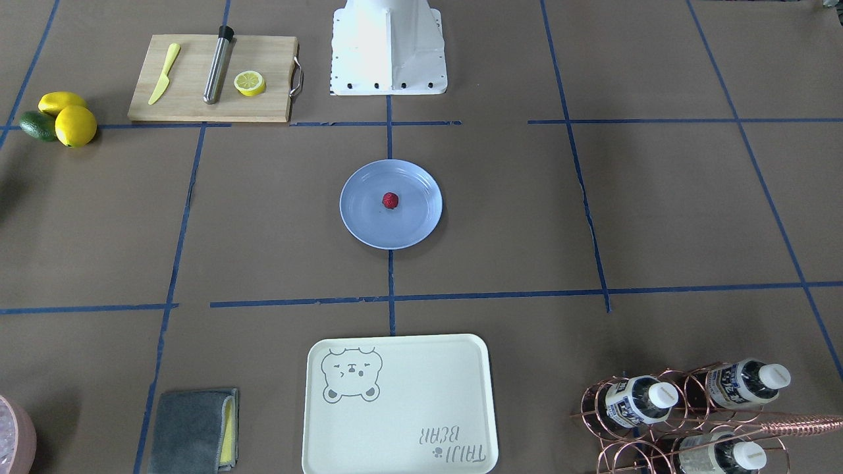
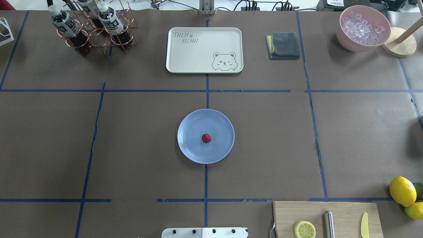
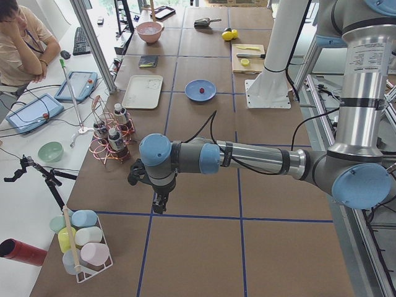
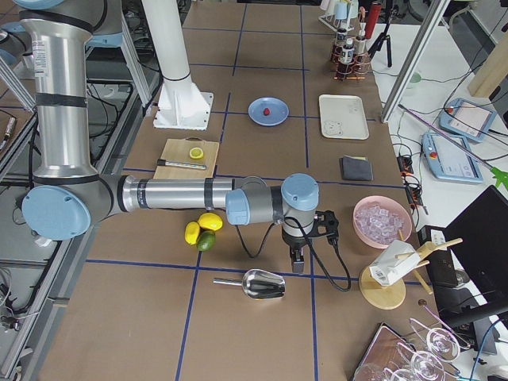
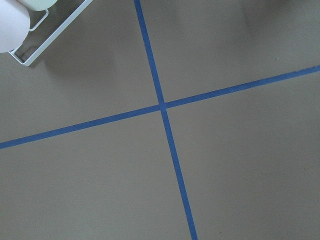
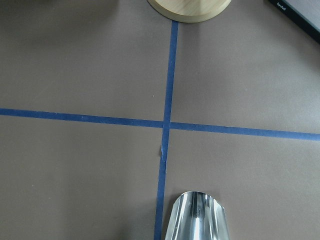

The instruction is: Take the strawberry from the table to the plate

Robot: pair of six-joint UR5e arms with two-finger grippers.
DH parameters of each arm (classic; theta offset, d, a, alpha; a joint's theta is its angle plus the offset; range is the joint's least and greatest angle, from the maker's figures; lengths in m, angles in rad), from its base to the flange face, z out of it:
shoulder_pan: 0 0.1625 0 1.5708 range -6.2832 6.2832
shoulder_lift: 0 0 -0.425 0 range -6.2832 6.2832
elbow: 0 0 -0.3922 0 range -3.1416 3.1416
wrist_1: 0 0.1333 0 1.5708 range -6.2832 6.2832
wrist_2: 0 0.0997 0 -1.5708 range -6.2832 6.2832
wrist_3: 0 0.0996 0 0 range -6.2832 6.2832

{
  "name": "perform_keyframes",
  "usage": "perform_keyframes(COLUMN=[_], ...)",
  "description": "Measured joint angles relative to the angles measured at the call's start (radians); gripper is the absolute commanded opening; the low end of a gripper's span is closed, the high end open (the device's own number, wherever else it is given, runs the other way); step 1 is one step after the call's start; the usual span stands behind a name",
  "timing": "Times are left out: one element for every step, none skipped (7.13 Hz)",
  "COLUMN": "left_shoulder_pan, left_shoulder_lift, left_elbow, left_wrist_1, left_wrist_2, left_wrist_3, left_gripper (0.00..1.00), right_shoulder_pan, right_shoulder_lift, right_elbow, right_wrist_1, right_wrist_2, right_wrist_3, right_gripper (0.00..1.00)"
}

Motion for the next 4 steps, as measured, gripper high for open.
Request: perform_keyframes(left_shoulder_pan=[0.000, 0.000, 0.001, 0.002], left_shoulder_lift=[0.000, 0.001, 0.000, 0.000], left_elbow=[0.000, 0.001, 0.003, 0.003], left_wrist_1=[-0.001, -0.003, -0.003, -0.003], left_wrist_2=[-0.001, -0.001, 0.000, 0.000], left_wrist_3=[0.000, 0.000, 0.000, 0.000], left_gripper=[1.00, 1.00, 1.00, 1.00], right_shoulder_pan=[0.000, 0.001, 0.001, 0.001], right_shoulder_lift=[-0.015, -0.024, -0.027, -0.028], right_elbow=[-0.002, -0.001, -0.001, -0.001], right_wrist_1=[0.029, 0.043, 0.047, 0.049], right_wrist_2=[0.006, 0.008, 0.008, 0.007], right_wrist_3=[0.005, 0.007, 0.008, 0.009], right_gripper=[1.00, 1.00, 1.00, 1.00])
